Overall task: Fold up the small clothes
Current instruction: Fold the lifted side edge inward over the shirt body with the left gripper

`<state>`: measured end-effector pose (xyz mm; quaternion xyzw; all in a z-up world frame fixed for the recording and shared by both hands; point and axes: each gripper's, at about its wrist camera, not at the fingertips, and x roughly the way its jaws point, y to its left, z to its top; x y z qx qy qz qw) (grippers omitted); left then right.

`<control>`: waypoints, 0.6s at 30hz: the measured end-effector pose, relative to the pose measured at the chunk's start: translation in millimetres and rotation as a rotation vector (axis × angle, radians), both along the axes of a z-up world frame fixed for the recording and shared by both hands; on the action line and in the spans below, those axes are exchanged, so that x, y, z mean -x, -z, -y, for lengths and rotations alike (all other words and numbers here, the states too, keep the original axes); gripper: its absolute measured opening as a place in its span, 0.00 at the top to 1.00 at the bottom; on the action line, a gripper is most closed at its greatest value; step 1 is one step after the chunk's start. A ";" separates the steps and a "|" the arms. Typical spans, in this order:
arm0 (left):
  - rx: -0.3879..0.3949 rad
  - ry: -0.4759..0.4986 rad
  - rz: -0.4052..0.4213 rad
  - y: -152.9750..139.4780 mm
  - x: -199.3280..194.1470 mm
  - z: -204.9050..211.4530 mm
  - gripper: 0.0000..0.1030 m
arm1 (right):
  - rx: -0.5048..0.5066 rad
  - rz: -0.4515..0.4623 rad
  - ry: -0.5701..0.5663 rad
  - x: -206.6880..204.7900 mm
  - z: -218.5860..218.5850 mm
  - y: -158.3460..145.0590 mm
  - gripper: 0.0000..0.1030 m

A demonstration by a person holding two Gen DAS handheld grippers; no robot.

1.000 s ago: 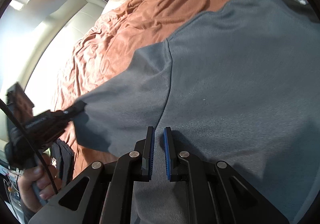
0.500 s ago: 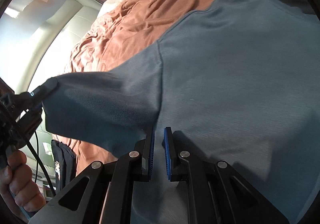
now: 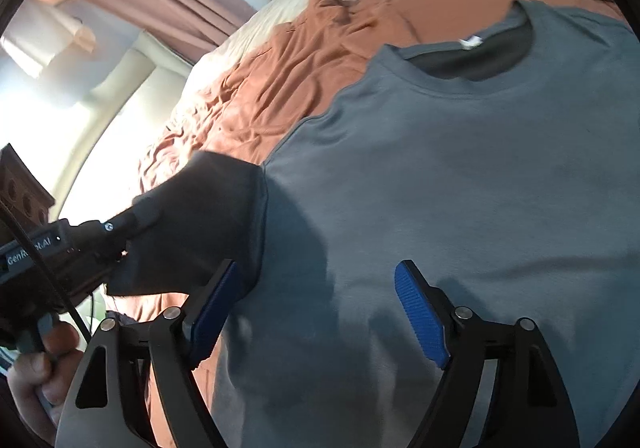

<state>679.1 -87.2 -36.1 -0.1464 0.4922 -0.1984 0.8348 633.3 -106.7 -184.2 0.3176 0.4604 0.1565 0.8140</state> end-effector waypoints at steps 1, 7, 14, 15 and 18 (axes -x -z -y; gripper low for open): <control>-0.001 0.005 -0.015 2.9 1.1 4.9 0.90 | -0.014 0.001 0.000 3.9 5.0 1.6 0.24; -0.005 0.005 0.001 -1.4 10.7 9.6 0.60 | -0.024 -0.017 0.035 18.3 36.5 4.4 0.24; -0.085 -0.074 -0.002 7.0 11.2 -19.4 0.60 | -0.041 -0.027 0.048 22.0 41.9 7.6 0.24; -0.086 -0.087 -0.010 10.2 11.1 -25.7 0.60 | -0.040 -0.024 0.042 21.1 38.8 8.0 0.24; -0.088 -0.114 -0.032 21.6 10.5 -42.5 0.60 | 0.028 -0.033 -0.018 11.1 21.1 8.9 0.24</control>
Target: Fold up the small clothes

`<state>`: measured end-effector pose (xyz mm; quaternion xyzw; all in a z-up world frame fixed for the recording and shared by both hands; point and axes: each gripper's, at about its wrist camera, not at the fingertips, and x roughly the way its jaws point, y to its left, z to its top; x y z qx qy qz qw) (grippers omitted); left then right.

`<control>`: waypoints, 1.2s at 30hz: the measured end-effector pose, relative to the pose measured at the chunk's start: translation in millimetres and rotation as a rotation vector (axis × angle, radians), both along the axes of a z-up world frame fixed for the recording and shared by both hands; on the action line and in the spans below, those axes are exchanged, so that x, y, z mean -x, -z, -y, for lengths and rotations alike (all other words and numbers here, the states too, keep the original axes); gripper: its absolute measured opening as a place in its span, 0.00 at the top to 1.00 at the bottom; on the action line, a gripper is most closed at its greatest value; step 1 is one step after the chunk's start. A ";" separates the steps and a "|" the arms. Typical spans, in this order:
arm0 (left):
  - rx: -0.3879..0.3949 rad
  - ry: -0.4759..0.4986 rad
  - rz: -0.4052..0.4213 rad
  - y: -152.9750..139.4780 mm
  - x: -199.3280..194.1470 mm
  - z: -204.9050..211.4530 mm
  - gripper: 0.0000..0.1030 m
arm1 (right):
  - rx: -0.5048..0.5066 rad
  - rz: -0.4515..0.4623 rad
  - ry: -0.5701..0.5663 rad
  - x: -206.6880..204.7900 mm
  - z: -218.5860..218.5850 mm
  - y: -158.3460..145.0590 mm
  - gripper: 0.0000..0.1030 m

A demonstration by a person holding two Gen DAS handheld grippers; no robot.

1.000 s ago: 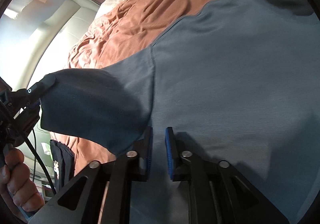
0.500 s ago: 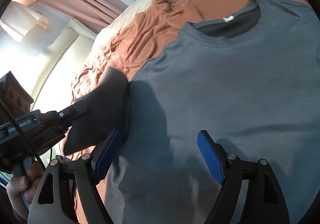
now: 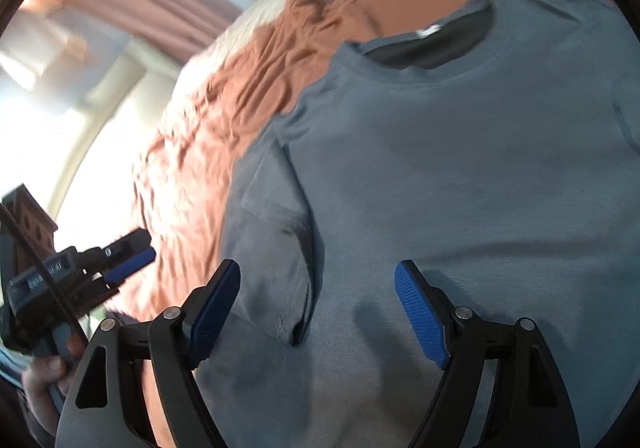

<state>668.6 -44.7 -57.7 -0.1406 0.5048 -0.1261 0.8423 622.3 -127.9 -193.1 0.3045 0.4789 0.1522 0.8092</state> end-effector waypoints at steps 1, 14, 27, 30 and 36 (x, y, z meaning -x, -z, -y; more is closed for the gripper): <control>-0.001 -0.006 -0.005 4.2 0.2 -5.7 0.60 | 0.034 -0.001 -0.028 -3.2 -7.2 -1.3 0.24; 0.018 0.001 -0.093 55.9 6.6 -36.9 0.60 | 0.392 0.027 -0.174 -44.7 -72.9 3.3 0.24; 0.013 0.060 -0.149 82.8 12.2 -31.3 0.87 | 0.581 0.027 -0.164 -86.3 -100.2 12.2 0.66; -0.002 0.054 -0.149 81.1 12.3 -33.9 0.88 | 0.566 0.005 -0.120 -88.4 -85.2 12.4 0.75; 0.009 0.046 -0.151 80.1 14.2 -36.9 0.89 | 0.414 -0.050 -0.031 -79.2 -43.0 16.9 0.75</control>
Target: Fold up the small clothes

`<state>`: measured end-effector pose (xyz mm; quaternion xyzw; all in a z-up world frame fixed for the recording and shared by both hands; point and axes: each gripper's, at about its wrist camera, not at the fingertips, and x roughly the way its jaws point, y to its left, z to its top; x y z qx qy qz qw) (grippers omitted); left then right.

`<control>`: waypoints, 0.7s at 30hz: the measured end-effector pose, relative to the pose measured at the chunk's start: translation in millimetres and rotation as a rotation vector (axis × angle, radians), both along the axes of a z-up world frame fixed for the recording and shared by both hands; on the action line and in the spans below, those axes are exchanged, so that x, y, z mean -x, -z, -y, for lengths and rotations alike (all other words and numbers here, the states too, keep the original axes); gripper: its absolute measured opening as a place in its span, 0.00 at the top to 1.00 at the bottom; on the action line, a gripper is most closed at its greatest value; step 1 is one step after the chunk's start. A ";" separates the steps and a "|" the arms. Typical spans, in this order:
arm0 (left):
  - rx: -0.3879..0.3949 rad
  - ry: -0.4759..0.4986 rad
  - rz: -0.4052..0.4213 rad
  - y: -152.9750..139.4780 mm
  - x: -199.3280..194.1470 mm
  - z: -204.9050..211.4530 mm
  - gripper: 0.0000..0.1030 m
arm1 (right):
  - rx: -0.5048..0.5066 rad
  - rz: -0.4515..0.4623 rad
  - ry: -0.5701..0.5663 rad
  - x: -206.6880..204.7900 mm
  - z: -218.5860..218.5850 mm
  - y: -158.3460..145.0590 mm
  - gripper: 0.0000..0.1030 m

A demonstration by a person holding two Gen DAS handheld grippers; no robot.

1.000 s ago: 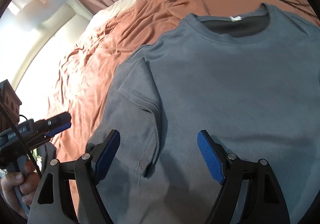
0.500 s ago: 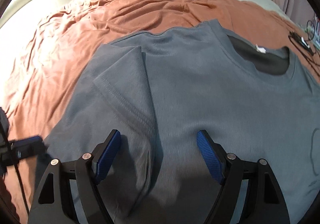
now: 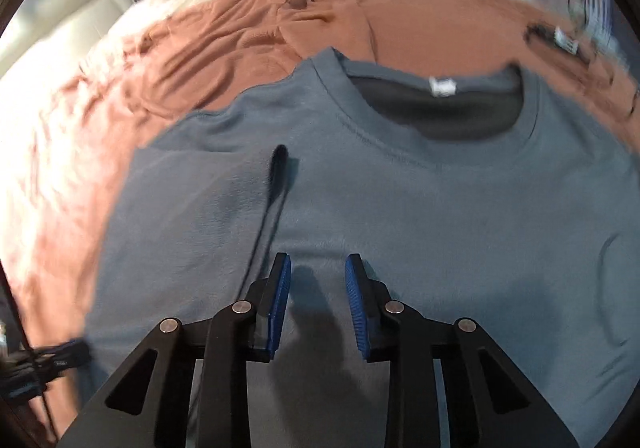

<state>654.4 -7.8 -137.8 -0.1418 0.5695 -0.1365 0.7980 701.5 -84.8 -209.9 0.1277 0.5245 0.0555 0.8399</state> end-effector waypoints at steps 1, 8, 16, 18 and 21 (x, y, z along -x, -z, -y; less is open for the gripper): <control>0.004 -0.003 -0.001 -0.6 0.6 -0.6 0.89 | -0.083 -0.005 -0.012 2.5 4.5 1.1 0.75; 0.005 -0.022 -0.006 -3.7 4.1 -4.7 0.89 | -0.294 -0.063 -0.064 4.2 -5.2 12.9 0.71; 0.008 -0.024 -0.008 -2.5 5.1 -6.4 0.89 | -0.305 -0.104 -0.016 -6.3 -19.9 27.0 0.67; -0.002 -0.021 -0.003 -2.8 6.0 -5.4 0.89 | -0.300 -0.102 -0.013 -5.4 -23.0 25.5 0.75; -0.004 -0.024 0.000 -3.5 6.5 -5.5 0.90 | -0.278 -0.102 -0.026 -4.4 -22.3 26.2 1.00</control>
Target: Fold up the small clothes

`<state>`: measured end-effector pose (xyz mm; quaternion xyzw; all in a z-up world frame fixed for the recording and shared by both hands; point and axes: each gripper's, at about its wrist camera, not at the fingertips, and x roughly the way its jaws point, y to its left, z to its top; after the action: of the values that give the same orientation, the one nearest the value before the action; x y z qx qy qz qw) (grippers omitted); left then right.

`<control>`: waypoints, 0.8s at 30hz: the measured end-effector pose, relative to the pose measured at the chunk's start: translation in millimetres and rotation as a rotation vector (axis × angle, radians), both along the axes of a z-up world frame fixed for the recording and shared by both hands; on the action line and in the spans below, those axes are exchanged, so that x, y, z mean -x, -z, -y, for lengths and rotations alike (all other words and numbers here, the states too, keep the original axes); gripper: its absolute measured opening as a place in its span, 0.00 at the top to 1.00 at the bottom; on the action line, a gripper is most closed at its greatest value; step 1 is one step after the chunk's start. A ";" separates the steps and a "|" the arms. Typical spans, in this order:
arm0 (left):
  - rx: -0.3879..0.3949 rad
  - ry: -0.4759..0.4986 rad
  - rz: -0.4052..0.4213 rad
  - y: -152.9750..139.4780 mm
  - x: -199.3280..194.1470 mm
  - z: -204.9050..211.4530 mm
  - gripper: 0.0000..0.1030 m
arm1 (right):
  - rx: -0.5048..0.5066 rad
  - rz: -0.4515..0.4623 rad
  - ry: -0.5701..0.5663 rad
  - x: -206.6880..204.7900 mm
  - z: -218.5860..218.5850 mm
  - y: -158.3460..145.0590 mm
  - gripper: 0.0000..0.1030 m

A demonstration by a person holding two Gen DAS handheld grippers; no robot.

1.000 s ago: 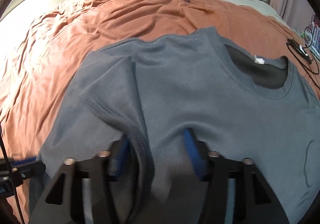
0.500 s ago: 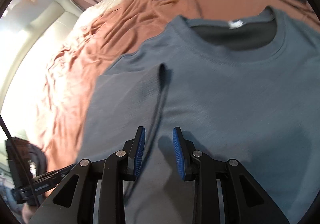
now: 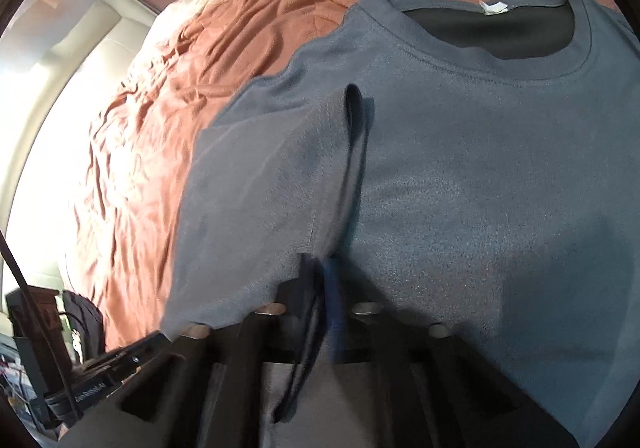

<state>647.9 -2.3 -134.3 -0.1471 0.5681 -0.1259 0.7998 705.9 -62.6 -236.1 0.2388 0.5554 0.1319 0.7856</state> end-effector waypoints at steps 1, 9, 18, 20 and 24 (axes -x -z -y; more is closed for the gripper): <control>0.000 -0.002 0.001 -0.4 0.5 -0.3 0.91 | -0.003 0.005 0.004 2.4 2.2 0.2 1.00; -0.014 -0.014 0.003 -7.6 6.3 -1.4 0.92 | 0.017 0.054 0.039 38.1 10.0 -19.0 1.00; -0.022 -0.055 0.016 -33.3 15.0 -8.4 0.90 | 0.023 0.029 -0.006 40.7 9.8 -32.8 0.37; -0.027 -0.066 -0.002 -37.3 9.7 -6.5 0.90 | 0.040 0.042 -0.026 39.8 9.6 -41.2 0.37; -0.034 -0.083 -0.028 -49.1 2.7 0.3 0.88 | 0.019 0.021 -0.043 42.9 26.4 -56.0 0.37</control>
<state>645.2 -2.6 -85.2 -0.1589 0.5748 -0.0808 0.7986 663.0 -89.0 -180.2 0.2178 0.5532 0.1459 0.7907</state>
